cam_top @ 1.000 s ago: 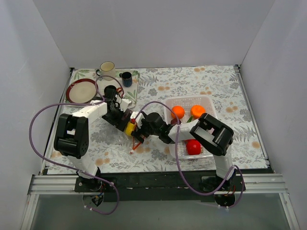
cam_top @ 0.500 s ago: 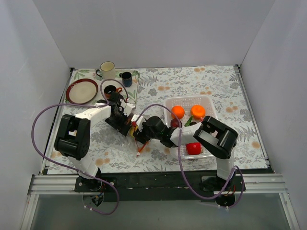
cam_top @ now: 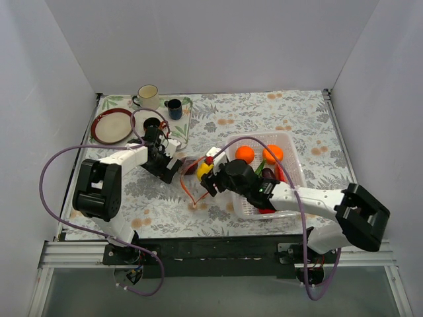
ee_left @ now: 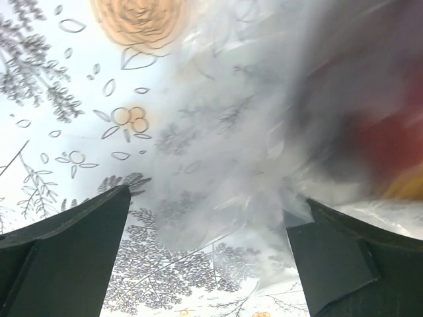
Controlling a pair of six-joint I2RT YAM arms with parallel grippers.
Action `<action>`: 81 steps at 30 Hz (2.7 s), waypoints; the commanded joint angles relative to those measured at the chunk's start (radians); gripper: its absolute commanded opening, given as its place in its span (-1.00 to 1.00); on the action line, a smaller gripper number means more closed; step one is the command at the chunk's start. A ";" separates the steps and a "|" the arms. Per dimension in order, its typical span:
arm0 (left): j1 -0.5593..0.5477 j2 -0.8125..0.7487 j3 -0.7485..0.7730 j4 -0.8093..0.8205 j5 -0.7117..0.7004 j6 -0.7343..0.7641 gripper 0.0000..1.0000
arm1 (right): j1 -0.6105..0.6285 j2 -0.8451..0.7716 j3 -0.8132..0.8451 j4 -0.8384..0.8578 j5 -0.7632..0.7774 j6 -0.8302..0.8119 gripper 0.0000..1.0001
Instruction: Open the zip-top bag and remove the fake food
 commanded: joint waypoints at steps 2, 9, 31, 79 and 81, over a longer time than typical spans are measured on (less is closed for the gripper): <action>0.025 0.005 -0.027 -0.013 -0.023 0.001 0.96 | -0.039 -0.174 -0.044 -0.132 0.216 0.073 -0.34; 0.027 -0.006 -0.034 -0.012 -0.006 -0.002 0.96 | -0.096 -0.148 -0.044 -0.174 0.086 0.122 0.97; 0.025 -0.037 -0.025 -0.029 0.006 -0.002 0.96 | -0.009 -0.004 0.076 -0.021 -0.078 0.101 0.90; 0.033 -0.072 -0.057 -0.041 -0.035 0.035 0.96 | 0.066 0.040 0.095 -0.021 -0.024 -0.020 0.97; 0.033 -0.075 -0.057 -0.043 -0.032 0.035 0.96 | 0.066 0.095 0.108 -0.010 -0.027 -0.025 0.97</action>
